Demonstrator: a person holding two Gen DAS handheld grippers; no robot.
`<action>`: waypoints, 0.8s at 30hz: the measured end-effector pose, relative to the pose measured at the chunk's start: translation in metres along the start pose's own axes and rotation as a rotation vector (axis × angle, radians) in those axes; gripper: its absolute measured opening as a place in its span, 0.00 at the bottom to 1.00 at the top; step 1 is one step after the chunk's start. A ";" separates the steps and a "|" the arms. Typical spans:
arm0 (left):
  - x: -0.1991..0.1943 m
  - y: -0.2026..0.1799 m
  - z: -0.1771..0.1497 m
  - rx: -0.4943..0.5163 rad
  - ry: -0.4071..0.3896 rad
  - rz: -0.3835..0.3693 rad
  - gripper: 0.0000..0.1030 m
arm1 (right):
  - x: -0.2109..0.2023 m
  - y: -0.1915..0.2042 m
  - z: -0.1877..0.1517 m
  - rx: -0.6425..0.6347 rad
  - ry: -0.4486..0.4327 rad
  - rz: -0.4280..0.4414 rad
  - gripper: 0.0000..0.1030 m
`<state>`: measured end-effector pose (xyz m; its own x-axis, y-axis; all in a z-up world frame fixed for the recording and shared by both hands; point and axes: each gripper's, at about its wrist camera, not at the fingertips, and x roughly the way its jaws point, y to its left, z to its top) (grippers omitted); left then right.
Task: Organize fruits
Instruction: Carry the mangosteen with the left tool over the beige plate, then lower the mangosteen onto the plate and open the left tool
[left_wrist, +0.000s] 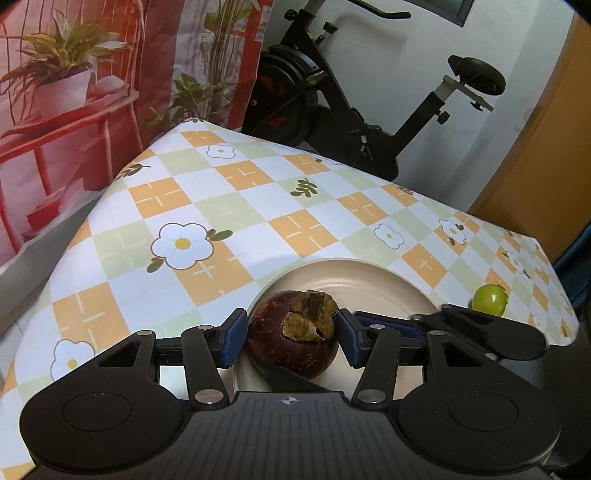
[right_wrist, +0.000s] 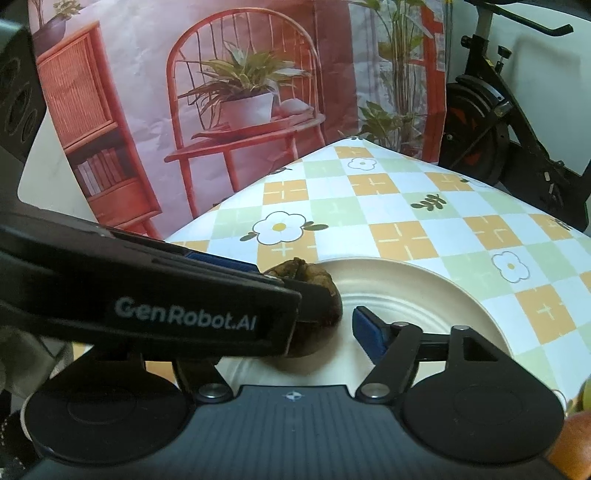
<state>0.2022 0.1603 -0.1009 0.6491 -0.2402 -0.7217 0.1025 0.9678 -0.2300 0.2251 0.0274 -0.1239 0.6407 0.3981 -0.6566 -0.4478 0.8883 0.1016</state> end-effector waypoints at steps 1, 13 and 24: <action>-0.001 -0.001 -0.001 0.005 -0.001 0.008 0.54 | -0.002 -0.001 -0.001 0.004 -0.001 -0.001 0.69; -0.006 -0.004 -0.007 -0.046 0.000 0.071 0.57 | -0.088 -0.029 -0.017 0.027 -0.059 -0.012 0.70; -0.024 -0.021 -0.020 -0.034 -0.056 0.108 0.56 | -0.212 -0.104 -0.092 0.143 -0.179 -0.165 0.70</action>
<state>0.1694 0.1445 -0.0919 0.6961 -0.1290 -0.7063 0.0046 0.9845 -0.1753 0.0780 -0.1707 -0.0639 0.8030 0.2686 -0.5319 -0.2443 0.9626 0.1173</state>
